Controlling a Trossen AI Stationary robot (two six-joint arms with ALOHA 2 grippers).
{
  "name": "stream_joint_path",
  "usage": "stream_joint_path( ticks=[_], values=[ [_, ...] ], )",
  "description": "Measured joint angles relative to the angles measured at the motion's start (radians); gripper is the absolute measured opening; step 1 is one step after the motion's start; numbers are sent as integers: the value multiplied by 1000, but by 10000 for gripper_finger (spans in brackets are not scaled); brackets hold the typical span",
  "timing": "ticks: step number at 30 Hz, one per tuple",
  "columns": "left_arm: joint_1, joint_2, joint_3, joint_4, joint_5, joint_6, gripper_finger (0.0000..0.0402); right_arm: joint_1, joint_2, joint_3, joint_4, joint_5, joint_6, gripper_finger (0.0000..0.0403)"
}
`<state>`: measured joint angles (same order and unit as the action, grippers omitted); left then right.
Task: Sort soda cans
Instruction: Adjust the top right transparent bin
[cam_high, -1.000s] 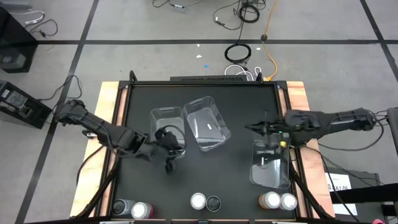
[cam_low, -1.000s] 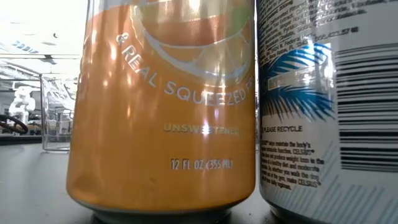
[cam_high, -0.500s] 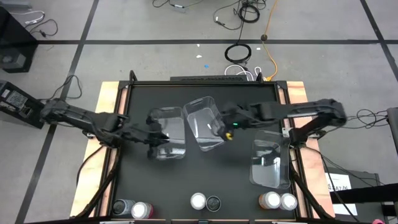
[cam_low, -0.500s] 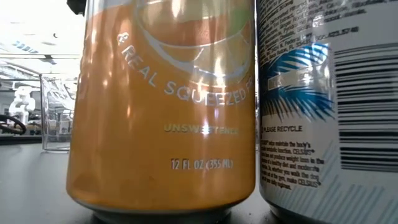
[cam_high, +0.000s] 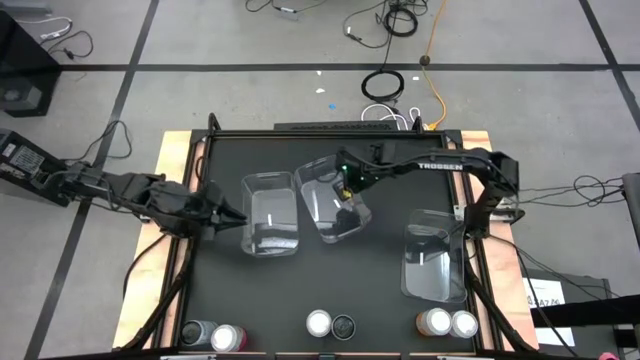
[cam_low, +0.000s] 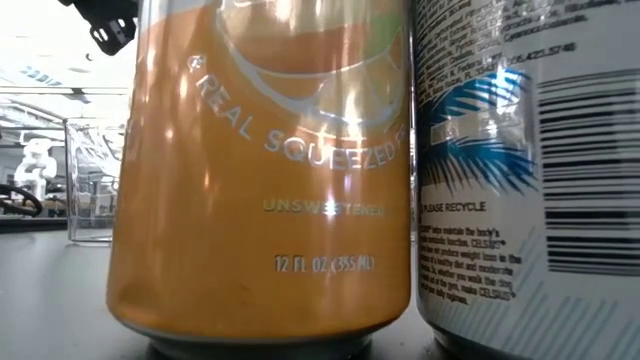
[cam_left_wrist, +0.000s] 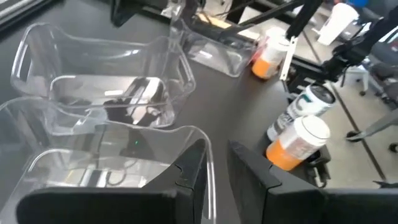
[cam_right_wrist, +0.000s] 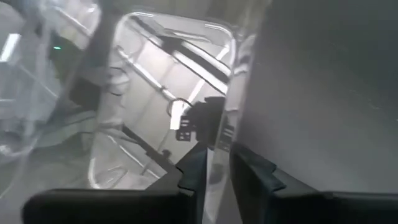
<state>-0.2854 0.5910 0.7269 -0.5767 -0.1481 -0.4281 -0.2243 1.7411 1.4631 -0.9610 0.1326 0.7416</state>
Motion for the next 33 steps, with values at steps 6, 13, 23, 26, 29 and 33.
stream_joint_path(
  ticks=[6,13,23,26,29,33],
  values=[
    [-4,-19,0,-12,0,25,73,-41,50,0,-3,-2,-15,114],
    [-4,-20,0,-76,0,19,73,-59,109,0,4,-4,-40,143],
    [-4,-20,0,-95,-2,19,73,-60,174,0,1,-45,-26,114],
    [-4,-20,0,-95,-2,20,73,-60,183,0,1,-49,24,82],
    [-4,-20,0,-95,-3,24,73,-57,184,0,4,-54,62,29],
    [-4,-20,0,-99,-4,25,73,-36,184,0,3,-53,135,9]
  ],
)
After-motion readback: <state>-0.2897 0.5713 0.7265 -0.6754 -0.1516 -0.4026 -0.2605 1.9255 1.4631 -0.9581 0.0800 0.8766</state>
